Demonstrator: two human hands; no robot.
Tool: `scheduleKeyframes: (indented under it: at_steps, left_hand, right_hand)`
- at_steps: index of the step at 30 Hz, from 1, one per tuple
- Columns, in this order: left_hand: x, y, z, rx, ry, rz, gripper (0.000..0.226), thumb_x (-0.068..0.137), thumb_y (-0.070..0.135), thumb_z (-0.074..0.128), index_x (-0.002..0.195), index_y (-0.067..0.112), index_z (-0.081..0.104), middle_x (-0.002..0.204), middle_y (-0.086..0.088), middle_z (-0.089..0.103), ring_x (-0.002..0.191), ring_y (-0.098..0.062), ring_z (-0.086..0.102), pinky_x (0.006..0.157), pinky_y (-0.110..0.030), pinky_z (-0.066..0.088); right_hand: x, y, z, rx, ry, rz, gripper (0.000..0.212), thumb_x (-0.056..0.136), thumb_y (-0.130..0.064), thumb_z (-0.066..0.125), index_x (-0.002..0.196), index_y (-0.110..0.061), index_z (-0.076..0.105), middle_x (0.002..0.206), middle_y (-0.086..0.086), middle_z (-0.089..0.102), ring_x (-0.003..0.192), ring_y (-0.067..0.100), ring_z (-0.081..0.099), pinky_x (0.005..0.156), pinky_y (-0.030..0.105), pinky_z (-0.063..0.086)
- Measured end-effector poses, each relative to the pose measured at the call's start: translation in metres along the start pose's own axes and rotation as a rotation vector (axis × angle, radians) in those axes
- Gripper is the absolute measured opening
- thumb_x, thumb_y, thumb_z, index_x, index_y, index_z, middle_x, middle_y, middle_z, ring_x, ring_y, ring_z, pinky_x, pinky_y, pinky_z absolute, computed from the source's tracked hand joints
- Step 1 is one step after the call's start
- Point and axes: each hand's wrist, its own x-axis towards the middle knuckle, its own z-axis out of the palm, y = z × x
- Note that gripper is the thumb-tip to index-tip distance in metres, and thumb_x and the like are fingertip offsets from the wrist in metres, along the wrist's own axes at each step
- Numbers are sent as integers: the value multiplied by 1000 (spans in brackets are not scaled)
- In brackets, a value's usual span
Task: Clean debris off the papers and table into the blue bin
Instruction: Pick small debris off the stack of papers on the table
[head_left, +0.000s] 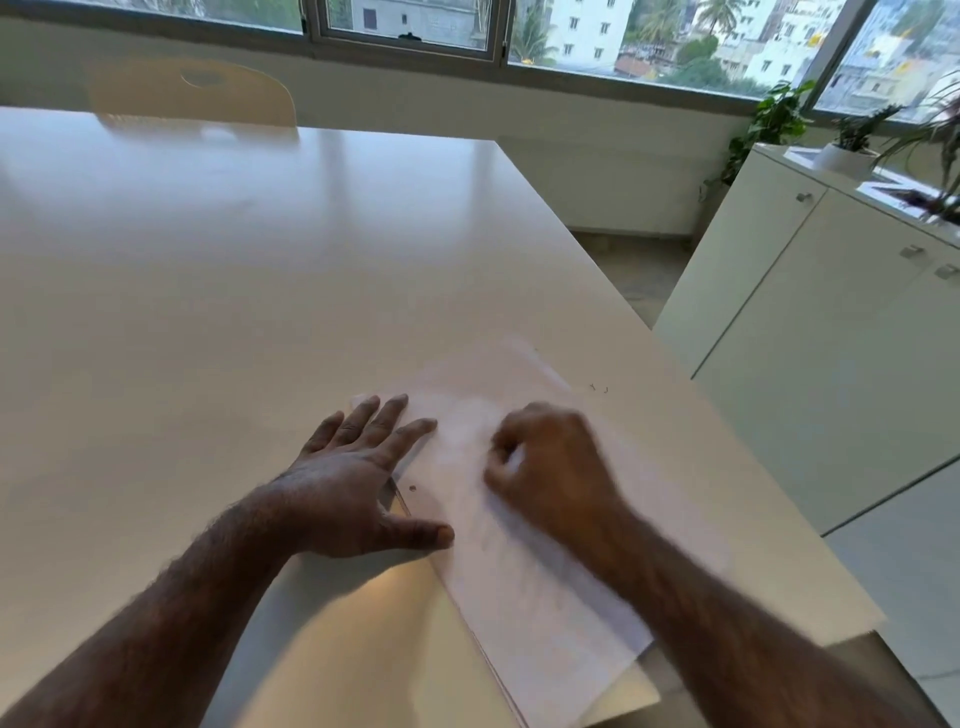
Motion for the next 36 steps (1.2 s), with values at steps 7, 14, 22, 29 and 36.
scheduleKeyframes:
  at_steps: [7, 14, 22, 29, 36]
  left_hand:
    - [1, 0, -1, -2, -13, 1, 128, 41, 103, 29, 147, 48, -17, 153, 12, -36, 137, -10, -38, 115, -36, -20]
    - [1, 1, -2, -2, -16, 1, 129, 41, 103, 29, 147, 47, -18, 152, 12, -36, 137, -11, -38, 115, -37, -20]
    - [2, 0, -2, 24, -18, -1, 123, 47, 101, 31, 146, 47, -20, 151, 12, -39, 136, -11, -40, 114, -36, -22]
    - [0, 1, -1, 26, -15, -1, 123, 47, 101, 29, 146, 47, -21, 150, 13, -40, 136, -11, -40, 113, -35, -23]
    - [1, 3, 0, 32, -31, 0, 123, 47, 101, 29, 146, 47, -21, 151, 11, -39, 136, -11, -40, 112, -34, -23]
  right_hand:
    - [10, 16, -13, -87, 16, 91, 15, 72, -24, 63, 80, -16, 73, 85, 1, 69, 79, 20, 64, 71, 22, 48]
    - [11, 10, -14, -49, -75, 86, 12, 72, -24, 65, 78, -16, 73, 79, -5, 70, 70, 11, 62, 68, 21, 51]
    - [7, 24, -17, -56, -54, 120, 21, 71, -25, 60, 81, -15, 74, 85, 3, 72, 82, 21, 67, 73, 27, 53]
    - [-7, 12, 1, 10, -74, 0, 21, 69, -26, 57, 78, -16, 74, 80, 0, 70, 73, 19, 65, 69, 29, 53]
    - [13, 36, -14, -133, 216, 184, 18, 70, -22, 56, 72, -10, 70, 75, 5, 66, 71, 26, 63, 61, 27, 45]
